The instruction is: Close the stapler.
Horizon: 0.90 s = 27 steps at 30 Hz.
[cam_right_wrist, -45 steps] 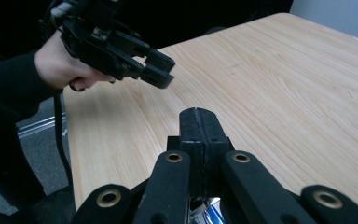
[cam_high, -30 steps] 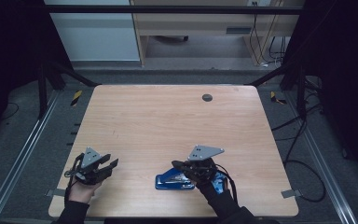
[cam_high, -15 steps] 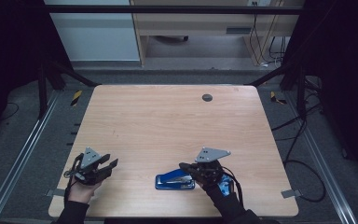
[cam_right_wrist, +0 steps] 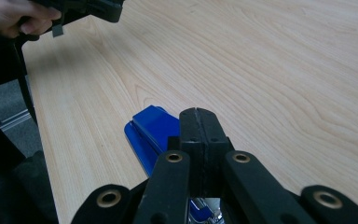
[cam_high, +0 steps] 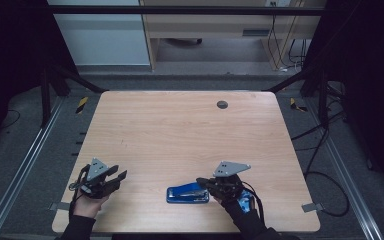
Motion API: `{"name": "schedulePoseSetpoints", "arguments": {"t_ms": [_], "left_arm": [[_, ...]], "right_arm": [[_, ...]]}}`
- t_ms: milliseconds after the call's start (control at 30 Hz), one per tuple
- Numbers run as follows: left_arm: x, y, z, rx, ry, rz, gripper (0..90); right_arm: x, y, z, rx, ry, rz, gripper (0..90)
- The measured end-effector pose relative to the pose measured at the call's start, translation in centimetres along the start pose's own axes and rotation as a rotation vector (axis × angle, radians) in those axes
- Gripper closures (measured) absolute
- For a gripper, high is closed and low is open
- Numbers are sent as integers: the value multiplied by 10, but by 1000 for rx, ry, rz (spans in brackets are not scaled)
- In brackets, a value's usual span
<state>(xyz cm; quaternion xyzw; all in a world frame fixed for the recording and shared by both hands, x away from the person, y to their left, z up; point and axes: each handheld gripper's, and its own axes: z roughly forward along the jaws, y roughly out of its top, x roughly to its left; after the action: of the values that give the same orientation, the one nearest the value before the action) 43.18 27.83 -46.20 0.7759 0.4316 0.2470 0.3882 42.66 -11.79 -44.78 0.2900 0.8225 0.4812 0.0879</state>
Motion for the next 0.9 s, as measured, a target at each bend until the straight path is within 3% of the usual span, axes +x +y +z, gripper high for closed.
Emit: {"name": "schedulePoseSetpoints", "arguments": {"t_ms": [300, 533, 700, 900], "left_arm": [[0, 0, 0, 0, 0, 2, 584], [-1, 0, 0, -2, 2, 3, 582], [-1, 0, 0, -2, 2, 4, 582], [-1, 0, 0, -3, 3, 3, 582]], "right_arm": [[-2, -10, 2, 42, -5, 12, 900], [-5, -16, 1, 27, -10, 26, 900], [-3, -19, 2, 54, -48, -12, 900], [-4, -24, 3, 29, -39, -9, 900]]}}
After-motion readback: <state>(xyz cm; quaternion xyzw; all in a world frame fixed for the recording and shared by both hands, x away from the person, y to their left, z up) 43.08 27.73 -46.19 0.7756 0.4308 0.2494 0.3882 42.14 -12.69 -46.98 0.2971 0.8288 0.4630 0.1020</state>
